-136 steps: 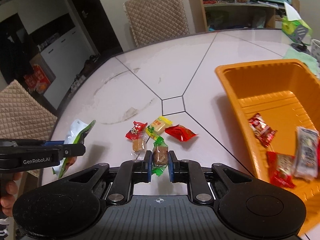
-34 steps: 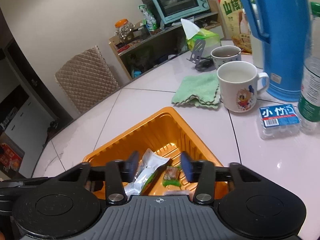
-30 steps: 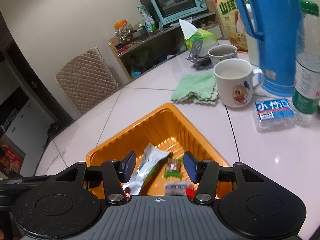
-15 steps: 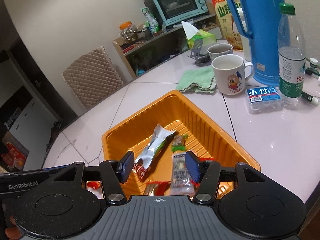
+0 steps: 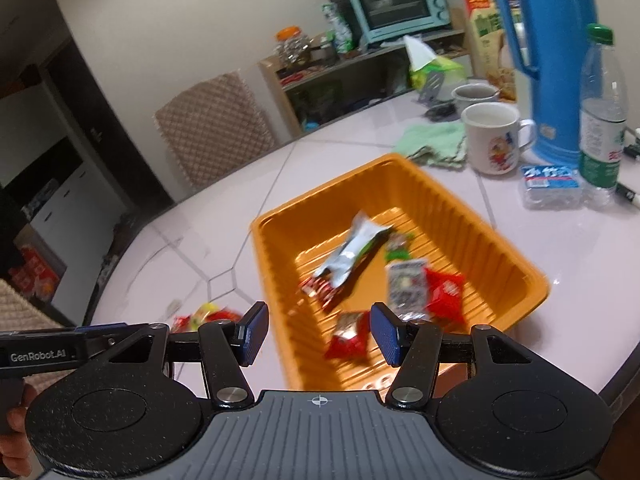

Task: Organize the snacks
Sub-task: 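Move both open tools back to the remaining candies on the table, then grasp the red wrapped candy with the right tool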

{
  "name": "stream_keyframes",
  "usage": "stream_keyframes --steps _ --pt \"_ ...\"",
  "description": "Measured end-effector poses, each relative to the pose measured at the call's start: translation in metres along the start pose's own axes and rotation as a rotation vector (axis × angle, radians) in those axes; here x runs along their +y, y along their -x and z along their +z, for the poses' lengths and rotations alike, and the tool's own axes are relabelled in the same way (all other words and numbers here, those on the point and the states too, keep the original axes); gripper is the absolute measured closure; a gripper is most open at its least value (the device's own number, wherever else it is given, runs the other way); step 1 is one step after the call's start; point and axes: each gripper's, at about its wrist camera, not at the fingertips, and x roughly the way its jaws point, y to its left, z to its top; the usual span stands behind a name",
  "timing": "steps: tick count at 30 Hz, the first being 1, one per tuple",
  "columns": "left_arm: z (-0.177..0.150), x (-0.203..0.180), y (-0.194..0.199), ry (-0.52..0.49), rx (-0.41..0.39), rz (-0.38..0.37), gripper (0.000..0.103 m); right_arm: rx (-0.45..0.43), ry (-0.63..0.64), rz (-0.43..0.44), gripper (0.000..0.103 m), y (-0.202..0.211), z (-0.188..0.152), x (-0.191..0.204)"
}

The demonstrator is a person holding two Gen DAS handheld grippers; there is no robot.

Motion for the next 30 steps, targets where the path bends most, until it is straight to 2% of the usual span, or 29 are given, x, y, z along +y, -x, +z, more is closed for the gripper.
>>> stream_keyframes --steps 11,18,30 --pt "-0.008 0.047 -0.006 0.051 0.021 0.118 0.058 0.085 0.102 0.156 0.046 -0.05 -0.009 0.055" --pt "-0.007 0.077 -0.024 0.086 0.036 0.148 0.058 0.124 0.17 0.168 0.046 -0.097 -0.004 0.072" --pt "0.0 0.115 -0.056 0.125 0.076 0.198 0.058 0.217 0.361 0.127 0.046 -0.171 -0.004 0.093"
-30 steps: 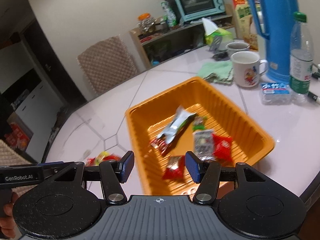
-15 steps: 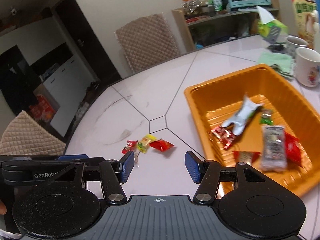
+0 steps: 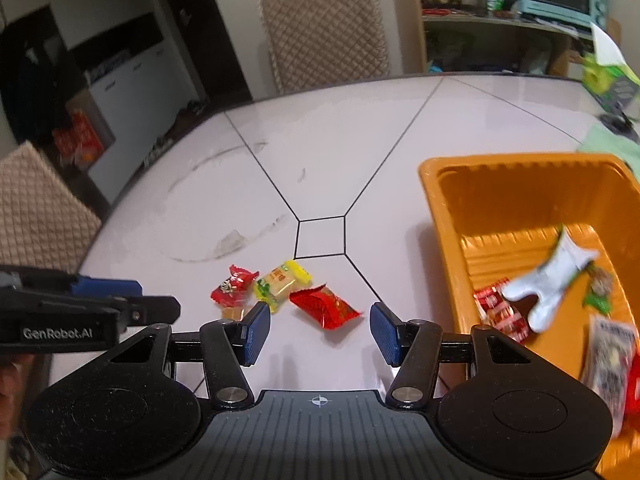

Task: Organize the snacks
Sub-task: 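Grasp the red wrapped candy with the right tool, then grasp the clear packet of brown candy with the left tool while the right tool holds the red candy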

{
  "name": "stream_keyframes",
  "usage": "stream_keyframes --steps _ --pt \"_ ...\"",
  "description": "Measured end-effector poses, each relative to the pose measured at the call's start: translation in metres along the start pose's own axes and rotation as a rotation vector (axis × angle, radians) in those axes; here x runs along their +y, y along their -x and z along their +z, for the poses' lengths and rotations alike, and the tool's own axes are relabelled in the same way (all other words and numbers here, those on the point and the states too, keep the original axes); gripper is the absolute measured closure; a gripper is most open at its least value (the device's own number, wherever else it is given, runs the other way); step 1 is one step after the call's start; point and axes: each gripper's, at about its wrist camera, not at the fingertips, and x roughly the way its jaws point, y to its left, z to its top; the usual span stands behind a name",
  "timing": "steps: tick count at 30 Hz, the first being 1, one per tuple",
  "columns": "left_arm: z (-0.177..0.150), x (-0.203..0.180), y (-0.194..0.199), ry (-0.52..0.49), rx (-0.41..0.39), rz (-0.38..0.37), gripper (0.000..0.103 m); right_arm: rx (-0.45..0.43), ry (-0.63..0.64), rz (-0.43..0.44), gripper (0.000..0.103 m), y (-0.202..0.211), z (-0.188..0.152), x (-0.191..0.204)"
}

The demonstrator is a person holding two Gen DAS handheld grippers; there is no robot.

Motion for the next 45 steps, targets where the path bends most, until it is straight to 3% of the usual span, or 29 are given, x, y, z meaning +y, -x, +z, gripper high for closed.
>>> stream_keyframes --steps 8,14,29,33,45 --pt "0.004 0.013 -0.011 0.02 0.018 -0.01 0.058 0.067 0.14 -0.007 0.047 -0.031 0.012 0.01" --pt "0.005 0.017 -0.016 0.033 0.026 -0.018 0.058 0.109 0.217 -0.004 0.054 -0.048 0.014 0.014" --pt "0.002 0.01 -0.018 0.028 0.03 -0.035 0.059 0.136 0.249 -0.025 0.073 -0.056 0.01 0.013" --pt "-0.001 0.007 -0.017 0.026 0.032 -0.046 0.059 0.141 0.213 -0.002 0.08 -0.05 0.009 0.009" --pt "-0.008 -0.01 -0.024 0.024 0.037 -0.103 0.062 0.049 0.015 0.035 0.081 -0.003 0.011 -0.002"
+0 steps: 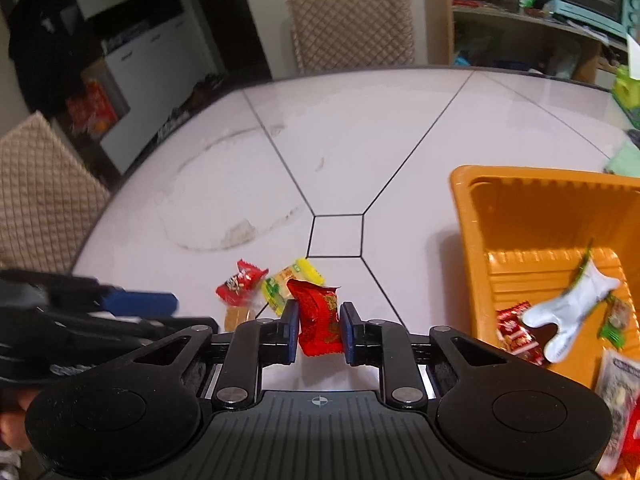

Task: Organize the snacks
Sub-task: 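Grasp the clear packet of brown candy with the left tool while the right tool holds the red candy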

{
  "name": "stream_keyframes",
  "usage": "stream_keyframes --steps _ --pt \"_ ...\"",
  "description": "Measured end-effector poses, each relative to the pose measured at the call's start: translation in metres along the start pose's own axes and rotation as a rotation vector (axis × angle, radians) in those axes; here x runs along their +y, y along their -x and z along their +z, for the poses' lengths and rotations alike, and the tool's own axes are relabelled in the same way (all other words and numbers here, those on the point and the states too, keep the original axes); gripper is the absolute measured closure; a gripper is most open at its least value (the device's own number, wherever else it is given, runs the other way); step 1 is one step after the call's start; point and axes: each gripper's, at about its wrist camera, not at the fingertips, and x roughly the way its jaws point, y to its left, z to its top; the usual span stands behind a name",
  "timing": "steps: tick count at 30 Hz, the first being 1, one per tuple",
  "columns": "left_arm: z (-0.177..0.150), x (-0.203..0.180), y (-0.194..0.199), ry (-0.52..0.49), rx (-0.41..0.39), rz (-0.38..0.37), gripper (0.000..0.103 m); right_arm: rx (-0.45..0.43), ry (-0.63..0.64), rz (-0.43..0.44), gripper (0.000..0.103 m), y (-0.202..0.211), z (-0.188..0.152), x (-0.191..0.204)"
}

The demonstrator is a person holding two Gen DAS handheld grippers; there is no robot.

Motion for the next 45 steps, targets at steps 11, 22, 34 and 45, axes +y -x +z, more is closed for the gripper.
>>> stream_keyframes --steps 11,22,34,45 --pt "0.001 -0.015 -0.019 -0.021 0.002 0.016 0.071 -0.064 -0.108 -0.032 0.081 0.038 -0.005 -0.021" --pt "0.004 -0.024 -0.034 -0.078 -0.005 0.058 0.081 -0.093 -0.138 -0.051 0.081 0.057 -0.01 -0.027" --pt "0.0 -0.025 -0.032 -0.092 0.002 0.068 0.084 -0.101 -0.135 -0.049 0.081 0.063 -0.014 -0.023" --pt "-0.007 -0.024 -0.02 -0.085 -0.002 0.052 0.084 -0.112 -0.128 -0.047 0.081 0.073 -0.02 -0.015"
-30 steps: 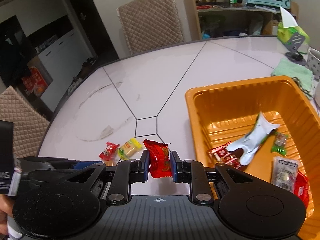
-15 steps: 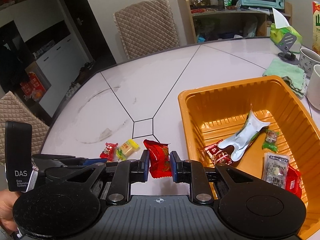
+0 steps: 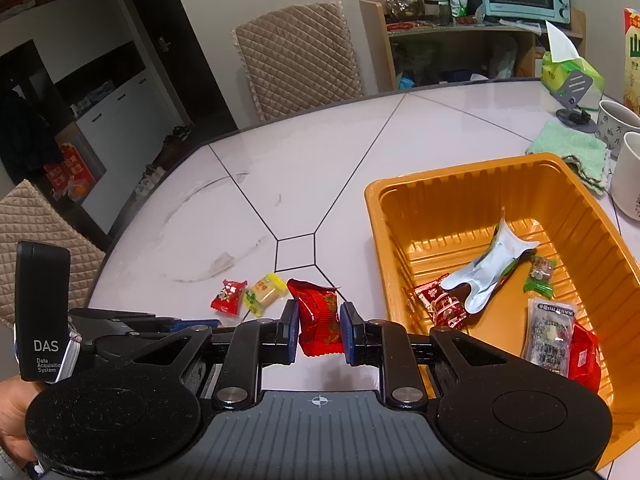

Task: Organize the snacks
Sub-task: 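Grasp the clear packet of brown candy with the left tool while the right tool holds the red candy, then carry the clear packet with the left tool while the right tool carries the red candy over the tray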

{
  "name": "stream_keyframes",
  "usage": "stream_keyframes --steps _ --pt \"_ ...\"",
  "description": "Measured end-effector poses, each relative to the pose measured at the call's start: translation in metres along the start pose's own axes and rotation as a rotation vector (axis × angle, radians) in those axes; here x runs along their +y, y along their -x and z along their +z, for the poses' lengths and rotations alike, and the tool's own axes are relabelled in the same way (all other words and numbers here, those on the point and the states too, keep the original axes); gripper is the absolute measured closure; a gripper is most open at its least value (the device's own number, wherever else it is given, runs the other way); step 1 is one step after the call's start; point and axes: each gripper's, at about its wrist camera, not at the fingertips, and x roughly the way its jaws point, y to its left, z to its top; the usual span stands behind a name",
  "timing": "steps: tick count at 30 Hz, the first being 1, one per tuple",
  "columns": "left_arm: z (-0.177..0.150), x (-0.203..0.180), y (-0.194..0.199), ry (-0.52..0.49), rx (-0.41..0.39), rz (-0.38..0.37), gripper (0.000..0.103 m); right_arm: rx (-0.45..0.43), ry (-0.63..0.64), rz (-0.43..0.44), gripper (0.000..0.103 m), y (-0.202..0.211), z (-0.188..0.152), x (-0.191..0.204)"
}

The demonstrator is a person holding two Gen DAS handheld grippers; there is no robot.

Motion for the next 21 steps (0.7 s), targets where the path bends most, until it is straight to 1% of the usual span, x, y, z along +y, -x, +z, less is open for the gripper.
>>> stream_keyframes --steps 6,12,15,21 --pt "-0.009 0.003 0.019 0.014 -0.013 -0.014 0.084 -0.017 -0.003 0.011 0.081 0.013 -0.006 0.006" --pt "-0.016 0.001 0.046 0.017 -0.039 -0.043 0.084 -0.032 -0.017 0.016 0.081 0.031 -0.017 0.008" --pt "-0.018 -0.005 0.059 0.005 -0.055 -0.066 0.084 -0.04 -0.033 0.007 0.081 0.04 -0.023 0.004" --pt "-0.016 -0.03 0.079 -0.031 -0.079 -0.143 0.084 -0.062 -0.077 -0.03 0.081 0.063 -0.033 -0.011"
